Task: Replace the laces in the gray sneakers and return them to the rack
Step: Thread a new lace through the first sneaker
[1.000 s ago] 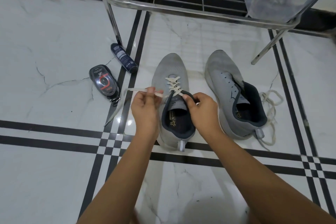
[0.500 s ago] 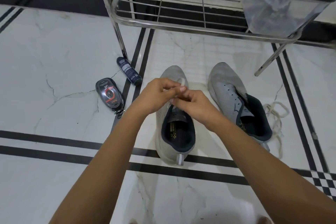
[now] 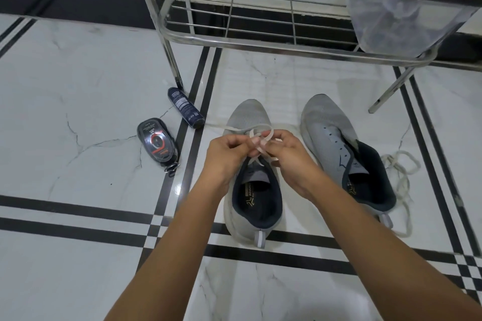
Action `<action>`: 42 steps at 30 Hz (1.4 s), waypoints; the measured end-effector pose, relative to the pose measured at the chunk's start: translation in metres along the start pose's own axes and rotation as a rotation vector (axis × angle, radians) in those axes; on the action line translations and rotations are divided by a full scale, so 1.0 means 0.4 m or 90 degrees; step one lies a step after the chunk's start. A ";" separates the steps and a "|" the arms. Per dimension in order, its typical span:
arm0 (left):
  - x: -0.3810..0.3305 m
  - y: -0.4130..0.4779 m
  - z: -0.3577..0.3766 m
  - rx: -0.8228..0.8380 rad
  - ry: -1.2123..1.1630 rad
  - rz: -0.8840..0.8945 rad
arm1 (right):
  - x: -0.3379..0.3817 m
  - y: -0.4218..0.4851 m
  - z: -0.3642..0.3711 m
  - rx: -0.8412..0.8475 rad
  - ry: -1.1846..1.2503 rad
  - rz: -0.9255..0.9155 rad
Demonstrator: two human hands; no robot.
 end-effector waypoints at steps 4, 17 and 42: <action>0.005 0.002 -0.013 -0.067 0.109 0.011 | 0.006 -0.010 -0.018 -0.098 -0.209 -0.077; 0.005 0.007 0.004 0.031 0.017 -0.016 | 0.008 0.003 -0.001 -0.063 -0.236 -0.074; 0.052 -0.006 -0.023 -0.039 -0.149 -0.057 | -0.041 -0.016 -0.029 -0.095 -0.066 0.145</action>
Point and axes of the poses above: each hand's wrist, its own y-axis towards the middle knuckle, its own z-axis out of the palm, x = y × z, the point moved 8 cm from there along y, towards the middle knuckle, and after that the axes turned 10 degrees about x, right-handed, at the moved point
